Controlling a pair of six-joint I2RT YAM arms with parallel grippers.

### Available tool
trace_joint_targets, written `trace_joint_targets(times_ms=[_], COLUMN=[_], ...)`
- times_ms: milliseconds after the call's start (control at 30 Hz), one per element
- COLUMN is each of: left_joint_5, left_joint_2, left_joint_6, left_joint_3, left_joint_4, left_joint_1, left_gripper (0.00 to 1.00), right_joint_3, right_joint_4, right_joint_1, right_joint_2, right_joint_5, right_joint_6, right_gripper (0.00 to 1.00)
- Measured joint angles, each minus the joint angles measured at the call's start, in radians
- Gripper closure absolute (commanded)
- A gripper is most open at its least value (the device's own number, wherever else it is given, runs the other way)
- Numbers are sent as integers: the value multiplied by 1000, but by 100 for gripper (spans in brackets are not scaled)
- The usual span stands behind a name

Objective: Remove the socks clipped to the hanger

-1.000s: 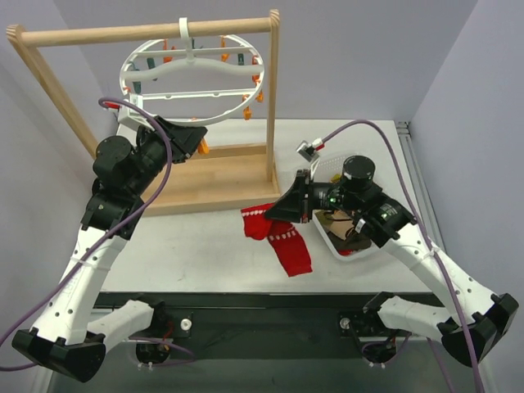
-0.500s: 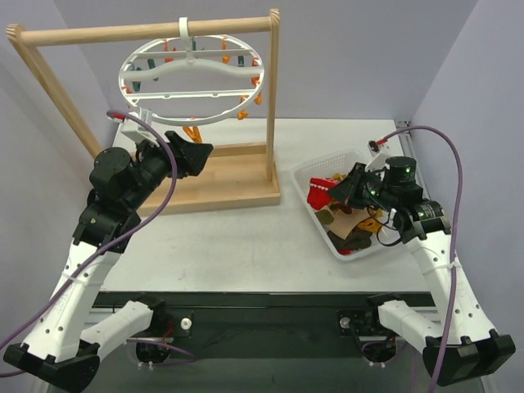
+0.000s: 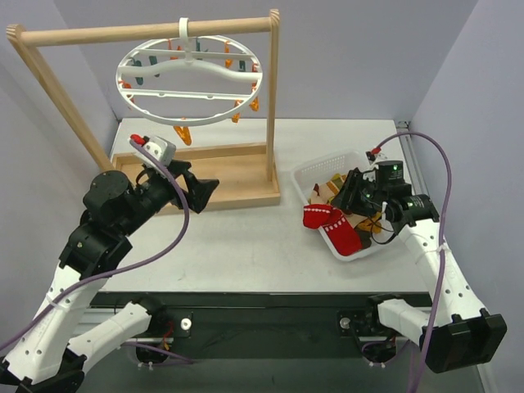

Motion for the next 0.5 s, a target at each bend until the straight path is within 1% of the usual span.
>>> trace_joint_targets(times_ms=[33,133,200,300,367,433,500], left_joint_5=[31,148,235,352,414,454,483], left_joint_2=[-10,-37,-41,-26,1,24,31], left_joint_6=[11,17,-9,-85,-163,-237,-319], left_joint_3=[-14,-85,-146,-253,-327,-388,-456], left_joint_4=[3,48,105,210,302,383,487], left_joint_1=[-10,-32,-47,-67,-78,-84,-89], left_gripper=[6,6,6,6,6,6,6], right_joint_3=[-3,-2,-1,8,10,6,-22], right_joint_4=[-3,-15,-28,-42,-35,-10,51], right_joint_1=[0,11,44,163,244,325,408], right_joint_2=[2,2,2,2,3,2,-10], right_joint_5=[8,35,75,132,152,173,204], right_joint_6=[-2,-10,-16,-15,1,26,51], right_gripper=[46,39,36,31,29,25,19])
